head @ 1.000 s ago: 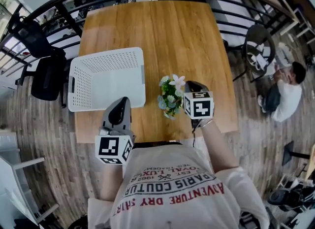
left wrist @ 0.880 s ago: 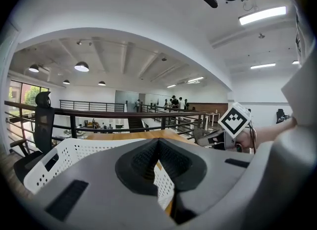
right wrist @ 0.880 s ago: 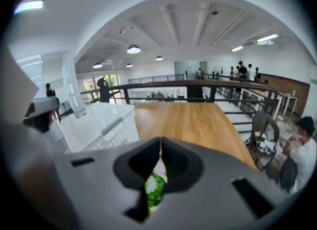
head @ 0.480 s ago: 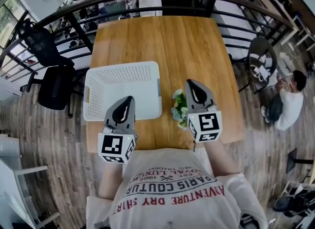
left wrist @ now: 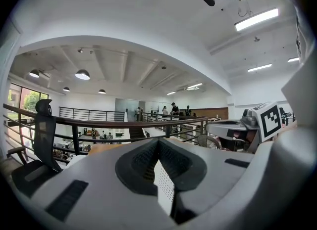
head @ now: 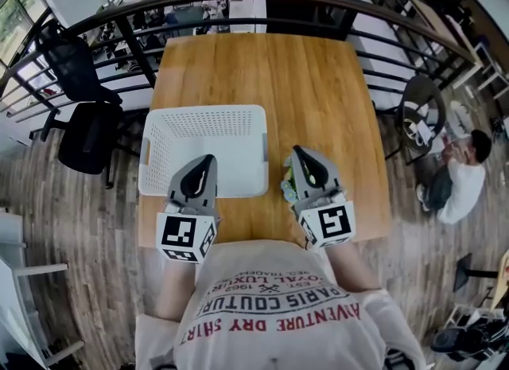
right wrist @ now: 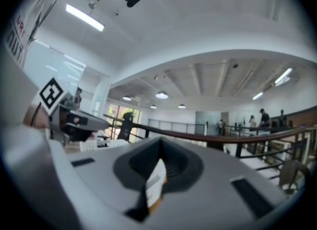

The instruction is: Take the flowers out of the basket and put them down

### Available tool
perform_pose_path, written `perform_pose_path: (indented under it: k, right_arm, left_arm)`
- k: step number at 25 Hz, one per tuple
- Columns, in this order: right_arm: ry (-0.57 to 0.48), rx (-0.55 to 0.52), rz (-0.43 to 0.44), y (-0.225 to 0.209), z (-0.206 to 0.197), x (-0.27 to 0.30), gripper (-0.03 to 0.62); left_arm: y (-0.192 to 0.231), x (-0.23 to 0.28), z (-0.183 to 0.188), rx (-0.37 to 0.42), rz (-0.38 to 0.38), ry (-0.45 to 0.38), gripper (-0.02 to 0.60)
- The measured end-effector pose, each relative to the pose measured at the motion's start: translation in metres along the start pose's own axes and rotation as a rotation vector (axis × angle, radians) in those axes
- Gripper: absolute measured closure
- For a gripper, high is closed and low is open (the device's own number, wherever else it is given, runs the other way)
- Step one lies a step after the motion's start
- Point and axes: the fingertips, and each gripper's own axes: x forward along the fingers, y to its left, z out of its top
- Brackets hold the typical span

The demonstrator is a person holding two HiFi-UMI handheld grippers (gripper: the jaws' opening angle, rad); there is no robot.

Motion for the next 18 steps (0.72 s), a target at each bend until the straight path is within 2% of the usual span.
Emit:
perform_pose_path:
  k: [7,18]
  right_arm:
    - [0.031,0.039,0.02,0.007,-0.009,0.003,0.566]
    - [0.03,0.043,0.039,0.014,-0.006,-0.002,0.568]
  left_arm:
    - [0.0,-0.004,-0.001,-0.013,0.012,-0.008,0.557]
    - [-0.006,-0.011,0.001,-0.011,0.015,-0.01,0.557]
